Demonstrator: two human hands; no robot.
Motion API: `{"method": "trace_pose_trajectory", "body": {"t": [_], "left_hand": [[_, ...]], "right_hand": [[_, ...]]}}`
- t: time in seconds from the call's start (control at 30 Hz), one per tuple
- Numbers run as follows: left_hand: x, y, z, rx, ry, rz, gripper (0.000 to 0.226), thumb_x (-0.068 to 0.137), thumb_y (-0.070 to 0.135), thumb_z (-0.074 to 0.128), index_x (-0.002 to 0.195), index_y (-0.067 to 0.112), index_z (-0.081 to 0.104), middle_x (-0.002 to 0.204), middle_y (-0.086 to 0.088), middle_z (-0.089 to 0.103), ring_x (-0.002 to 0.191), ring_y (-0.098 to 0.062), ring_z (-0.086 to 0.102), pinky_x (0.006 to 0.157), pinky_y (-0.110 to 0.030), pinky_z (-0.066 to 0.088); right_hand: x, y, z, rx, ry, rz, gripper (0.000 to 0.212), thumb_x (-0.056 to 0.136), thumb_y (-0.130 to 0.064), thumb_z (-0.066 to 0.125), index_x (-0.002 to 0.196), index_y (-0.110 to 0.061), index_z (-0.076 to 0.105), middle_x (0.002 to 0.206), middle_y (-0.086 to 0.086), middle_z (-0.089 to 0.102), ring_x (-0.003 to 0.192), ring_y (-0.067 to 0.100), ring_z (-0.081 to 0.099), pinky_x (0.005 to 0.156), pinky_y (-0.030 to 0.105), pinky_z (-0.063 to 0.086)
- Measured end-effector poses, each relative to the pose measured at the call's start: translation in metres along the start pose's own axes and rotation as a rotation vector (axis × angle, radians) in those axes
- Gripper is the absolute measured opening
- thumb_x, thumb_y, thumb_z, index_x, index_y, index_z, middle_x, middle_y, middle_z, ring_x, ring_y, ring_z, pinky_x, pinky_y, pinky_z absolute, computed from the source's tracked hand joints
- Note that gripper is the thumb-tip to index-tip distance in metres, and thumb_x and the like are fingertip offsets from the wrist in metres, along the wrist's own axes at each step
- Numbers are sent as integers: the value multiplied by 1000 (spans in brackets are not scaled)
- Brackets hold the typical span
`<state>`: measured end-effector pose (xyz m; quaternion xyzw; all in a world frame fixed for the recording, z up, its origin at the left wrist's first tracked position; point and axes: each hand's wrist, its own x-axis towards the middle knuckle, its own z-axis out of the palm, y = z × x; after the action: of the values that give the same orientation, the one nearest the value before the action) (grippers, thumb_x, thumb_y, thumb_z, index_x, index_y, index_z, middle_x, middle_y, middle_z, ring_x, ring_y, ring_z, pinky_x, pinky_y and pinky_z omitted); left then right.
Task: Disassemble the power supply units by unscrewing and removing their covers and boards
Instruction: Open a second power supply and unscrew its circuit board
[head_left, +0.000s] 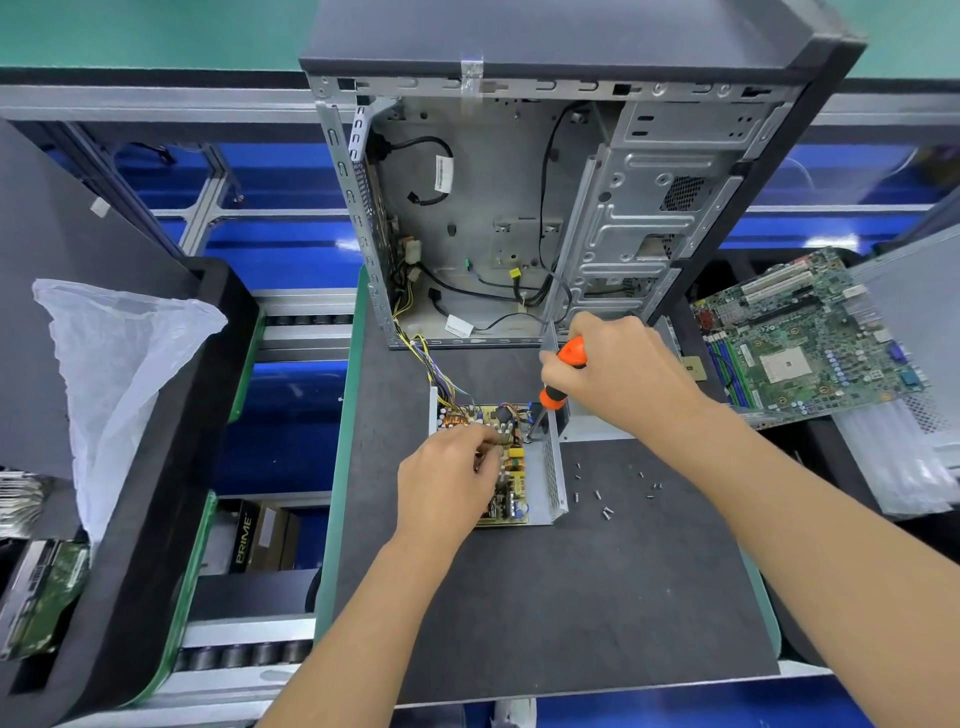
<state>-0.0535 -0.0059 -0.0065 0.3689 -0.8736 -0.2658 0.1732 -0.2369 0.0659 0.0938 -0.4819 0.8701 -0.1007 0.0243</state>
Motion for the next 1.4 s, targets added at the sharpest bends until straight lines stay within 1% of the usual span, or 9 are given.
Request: {"method": "trace_pose_trajectory", "body": {"t": [0.2, 0.4, 0.6, 0.67, 0.8, 0.97, 1.13, 1.3, 1.4], "left_hand": [[1, 0, -1, 1, 6, -3, 10, 92, 27, 67, 100, 29, 74, 90, 13, 72, 80, -10, 65, 63, -24, 43], [7, 1, -2, -83, 161, 10, 7, 91, 20, 68, 96, 19, 74, 84, 5, 70, 76, -21, 63, 68, -38, 51], [24, -3, 9, 114, 163, -90, 46, 91, 29, 67, 134, 19, 55, 143, -1, 49, 130, -29, 38, 99, -47, 34], [26, -7, 12, 121, 111, -147, 51, 94, 35, 63, 140, 19, 48, 152, -2, 39, 138, -27, 28, 108, -49, 27], [28, -9, 15, 142, 42, -151, 55, 96, 42, 57, 144, 19, 42, 156, -1, 32, 142, -23, 22, 109, -47, 23], [31, -11, 16, 110, -47, -207, 53, 99, 44, 52, 144, 23, 36, 157, 2, 22, 138, -25, 21, 97, -52, 35], [32, -8, 16, 116, -77, -231, 47, 101, 41, 47, 143, 24, 37, 155, 3, 21, 132, -28, 25, 92, -52, 41], [33, -8, 15, 93, -95, -233, 44, 100, 34, 51, 141, 24, 38, 153, 3, 20, 129, -27, 24, 89, -52, 44], [33, -8, 15, 89, -96, -231, 43, 99, 32, 51, 140, 24, 40, 152, 3, 21, 129, -28, 25, 87, -52, 45]], "right_hand": [[1, -12, -28, -362, -223, 15, 133, 46, -83, -34, 119, -27, 62, 71, 3, 31, 78, 31, 45, 58, 34, 30], [6, -13, -34, -155, -337, 66, 44, 93, -61, 46, 77, -22, 57, 69, -2, 46, 60, 14, 45, 52, 30, 30], [10, -14, -39, -118, -536, 26, 25, 95, -31, 60, 112, -21, 45, 87, 4, 42, 66, 21, 46, 55, 33, 35], [9, -15, -39, -74, -569, 15, 24, 93, -19, 61, 108, -25, 43, 104, 8, 49, 71, 21, 49, 57, 33, 36], [8, -24, -39, -231, -447, 29, 65, 88, -75, 38, 121, -20, 48, 104, 11, 51, 95, 35, 57, 66, 37, 38], [11, -29, -26, -424, -244, -143, 45, 101, -53, 39, 112, -13, 56, 71, 3, 36, 80, 32, 53, 56, 33, 30], [15, -16, -28, -23, -459, -182, 23, 92, -26, 58, 110, -25, 43, 101, -3, 45, 99, 27, 44, 75, 38, 37], [10, -20, -36, -206, -518, -18, 61, 87, -70, 51, 123, -22, 40, 104, 5, 43, 112, 34, 47, 75, 44, 39], [10, -30, -33, -505, -390, -80, 56, 98, -60, 32, 129, -16, 48, 104, 10, 54, 108, 36, 57, 67, 39, 36]]}}
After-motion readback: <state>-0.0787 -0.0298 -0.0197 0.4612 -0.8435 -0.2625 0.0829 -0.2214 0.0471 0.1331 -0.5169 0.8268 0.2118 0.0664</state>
